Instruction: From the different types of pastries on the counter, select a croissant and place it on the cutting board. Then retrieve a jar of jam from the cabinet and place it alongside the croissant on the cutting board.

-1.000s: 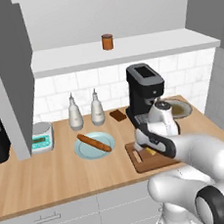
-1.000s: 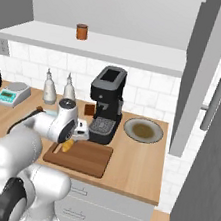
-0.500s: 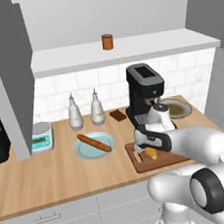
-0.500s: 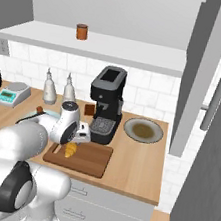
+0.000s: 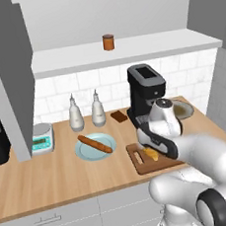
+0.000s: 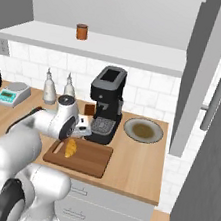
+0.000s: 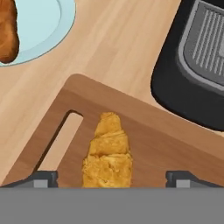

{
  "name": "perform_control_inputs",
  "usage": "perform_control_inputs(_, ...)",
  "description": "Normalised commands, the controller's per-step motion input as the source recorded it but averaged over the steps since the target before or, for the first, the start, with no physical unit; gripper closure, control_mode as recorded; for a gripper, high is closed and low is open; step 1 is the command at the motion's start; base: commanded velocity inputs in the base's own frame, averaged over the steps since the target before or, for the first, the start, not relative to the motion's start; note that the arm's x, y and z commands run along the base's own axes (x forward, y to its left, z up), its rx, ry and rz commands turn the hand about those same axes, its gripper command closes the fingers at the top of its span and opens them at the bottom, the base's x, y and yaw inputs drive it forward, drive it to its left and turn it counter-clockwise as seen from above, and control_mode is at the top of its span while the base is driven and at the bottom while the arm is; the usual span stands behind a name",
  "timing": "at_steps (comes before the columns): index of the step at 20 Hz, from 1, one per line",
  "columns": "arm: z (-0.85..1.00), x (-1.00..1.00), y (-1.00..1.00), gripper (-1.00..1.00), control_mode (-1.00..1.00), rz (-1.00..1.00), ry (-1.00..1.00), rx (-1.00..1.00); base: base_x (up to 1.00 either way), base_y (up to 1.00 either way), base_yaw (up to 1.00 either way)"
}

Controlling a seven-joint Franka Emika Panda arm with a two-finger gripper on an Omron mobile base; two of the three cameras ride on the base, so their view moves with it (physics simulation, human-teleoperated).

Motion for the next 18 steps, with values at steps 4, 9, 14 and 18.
perform_control_inputs(4, 0.96, -0.42, -0.29, -1.0, -1.0, 0.0, -0.17, -0.11, 0.0, 0.0, 0.0)
perform_control_inputs(9, 0.61, -0.66, -0.26, -1.0, -1.0, 0.0, -0.11, -0.06, 0.0, 0.0, 0.0)
perform_control_inputs(14, 0.07, 0.0, 0.0, -1.0, -1.0, -0.03, 0.14, -0.03, 0.0, 0.0, 0.0)
perform_control_inputs(18, 0.88, -0.01, 0.0, -1.0, -1.0, -0.12, 0.05, -0.13, 0.0, 0.0, 0.0)
